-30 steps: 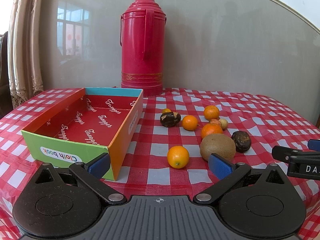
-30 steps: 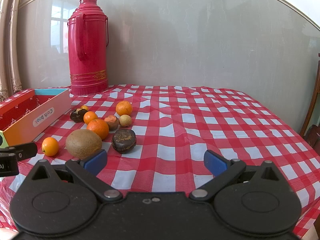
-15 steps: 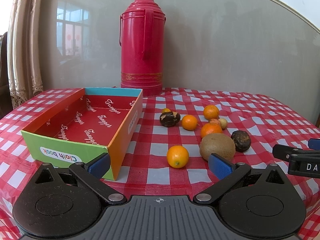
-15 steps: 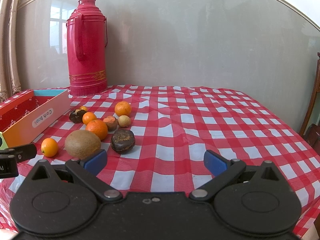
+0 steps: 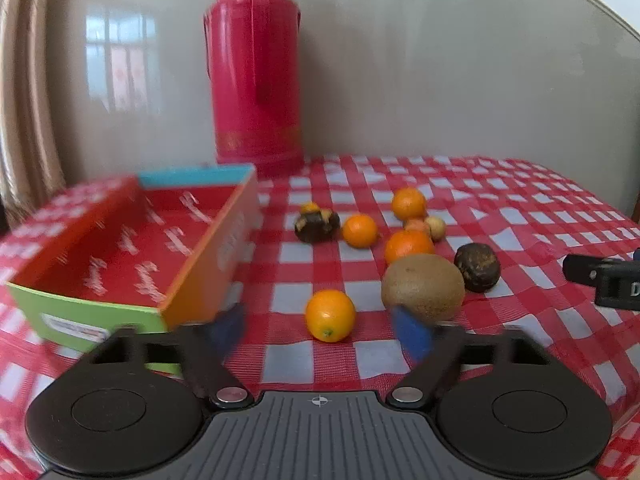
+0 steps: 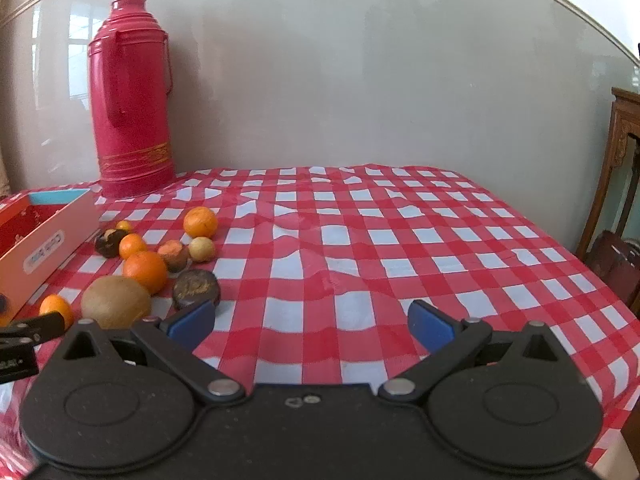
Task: Organize fruits
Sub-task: 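Grasp the small orange with the left gripper and lift it, then carry the small orange over the box and open the left gripper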
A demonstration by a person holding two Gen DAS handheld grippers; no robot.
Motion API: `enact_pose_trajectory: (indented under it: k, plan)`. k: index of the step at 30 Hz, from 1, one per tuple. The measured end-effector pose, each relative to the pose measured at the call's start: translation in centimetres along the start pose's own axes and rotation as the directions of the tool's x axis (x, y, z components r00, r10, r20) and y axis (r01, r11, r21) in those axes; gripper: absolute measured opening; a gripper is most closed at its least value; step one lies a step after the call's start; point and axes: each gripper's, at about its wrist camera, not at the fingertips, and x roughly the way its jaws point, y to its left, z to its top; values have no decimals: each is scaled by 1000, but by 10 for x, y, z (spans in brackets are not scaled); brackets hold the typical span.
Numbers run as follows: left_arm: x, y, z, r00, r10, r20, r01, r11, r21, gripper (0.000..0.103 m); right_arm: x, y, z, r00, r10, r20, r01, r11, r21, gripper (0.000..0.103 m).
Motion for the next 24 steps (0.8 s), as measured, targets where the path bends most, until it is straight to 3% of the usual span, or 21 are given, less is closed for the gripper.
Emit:
enact_pose_trajectory:
  k: [2, 4, 6, 9, 12, 15, 17, 24]
  plan:
    - [15, 0, 1, 999, -21, -47, 20, 1000, -16, 46, 5, 0, 2, 1000, -6, 0, 6, 1000, 8, 97]
    - [23, 0, 1, 997, -40, -65, 39, 999, -24, 43, 11, 0, 2, 1000, -1, -2, 1, 1000, 20, 97]
    - [26, -3, 2, 998, -15, -64, 15, 1000, -6, 32, 16, 0, 1, 1000, 7, -18, -6, 999, 33, 97]
    - [21, -1, 2, 998, -42, -41, 41, 999, -22, 32, 22, 1, 0, 999, 12, -34, -11, 999, 42, 97]
    - [1, 3, 6, 998, -19, 53, 19, 1000, -4, 32, 21, 3, -1, 999, 23, -29, -22, 999, 48, 97]
    - [-20, 14, 12, 983, 51, 177, -53, 999, 9, 32, 19, 7, -1, 999, 33, -28, -31, 999, 41, 97]
    - [-26, 30, 15, 972, 97, 215, -95, 995, -22, 32, 17, 13, 0, 999, 42, -14, -42, 999, 32, 97]
    - [-17, 92, 17, 970, 188, 151, -165, 975, -152, 32, 11, 43, 3, 995, 97, 37, -97, 995, -4, 97]
